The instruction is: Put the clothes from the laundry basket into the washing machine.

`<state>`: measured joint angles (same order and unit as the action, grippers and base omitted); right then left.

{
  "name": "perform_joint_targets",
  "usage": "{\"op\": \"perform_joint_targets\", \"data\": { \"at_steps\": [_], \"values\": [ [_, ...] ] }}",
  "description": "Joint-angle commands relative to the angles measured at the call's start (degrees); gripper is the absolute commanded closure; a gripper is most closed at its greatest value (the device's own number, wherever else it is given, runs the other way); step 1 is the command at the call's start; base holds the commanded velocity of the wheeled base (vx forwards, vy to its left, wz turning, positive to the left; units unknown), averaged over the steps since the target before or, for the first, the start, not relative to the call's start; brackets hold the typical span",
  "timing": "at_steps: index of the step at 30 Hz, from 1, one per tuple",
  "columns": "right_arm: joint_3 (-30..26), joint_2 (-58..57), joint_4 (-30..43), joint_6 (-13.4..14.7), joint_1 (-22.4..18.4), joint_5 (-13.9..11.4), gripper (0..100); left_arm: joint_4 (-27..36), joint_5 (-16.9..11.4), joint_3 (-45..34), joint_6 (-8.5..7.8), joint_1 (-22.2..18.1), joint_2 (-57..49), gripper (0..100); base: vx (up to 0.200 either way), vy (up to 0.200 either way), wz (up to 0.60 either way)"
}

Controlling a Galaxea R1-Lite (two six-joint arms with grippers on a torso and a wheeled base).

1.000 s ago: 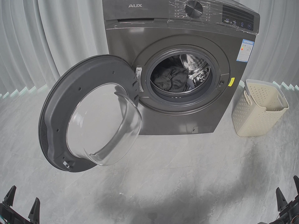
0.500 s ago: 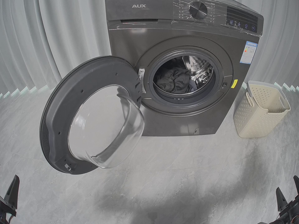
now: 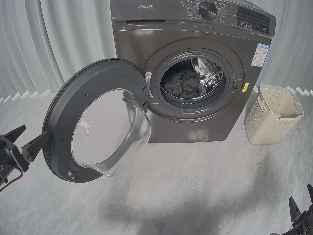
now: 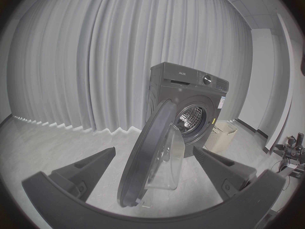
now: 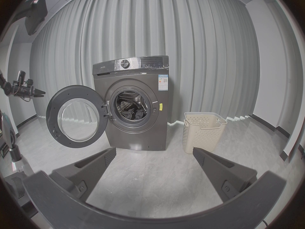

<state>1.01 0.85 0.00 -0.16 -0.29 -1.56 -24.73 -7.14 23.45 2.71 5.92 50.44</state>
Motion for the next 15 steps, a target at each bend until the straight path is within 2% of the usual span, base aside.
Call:
{"op": "perform_joint_targets", "data": {
  "at_steps": [1, 6, 8, 9, 10, 15],
  "values": [
    [-1.01, -0.85, 0.0, -0.02, 0.03, -0.02, 0, -6.11, -2.0, 4.32, -0.42, 0.76, 17.67, 0, 0.0, 0.0, 0.0],
    [-1.01, -0.85, 0.0, -0.02, 0.03, -0.02, 0, -6.11, -2.79, 5.81, -0.51, 1.46, 19.16, 0, 0.0, 0.0, 0.0],
    [-1.01, -0.85, 0.0, -0.02, 0.03, -0.02, 0, -6.11, -6.48, 6.25, -0.51, 2.07, 19.34, 0, 0.0, 0.0, 0.0],
    [-1.01, -0.85, 0.0, -0.02, 0.03, -0.02, 0, -6.11, -6.92, 6.25, -0.42, 2.34, 19.34, 0, 0.0, 0.0, 0.0],
    [-1.01, -0.85, 0.09, -0.02, 0.03, -0.02, 0, -6.11, -9.73, 6.34, -0.42, 3.48, 19.16, 0, 0.0, 0.0, 0.0],
    [-1.01, -0.85, 0.0, -0.02, 0.03, -0.02, 0, -6.11, -13.86, 6.34, -0.33, 6.56, 18.37, 0, 0.0, 0.0, 0.0]
  ]
}}
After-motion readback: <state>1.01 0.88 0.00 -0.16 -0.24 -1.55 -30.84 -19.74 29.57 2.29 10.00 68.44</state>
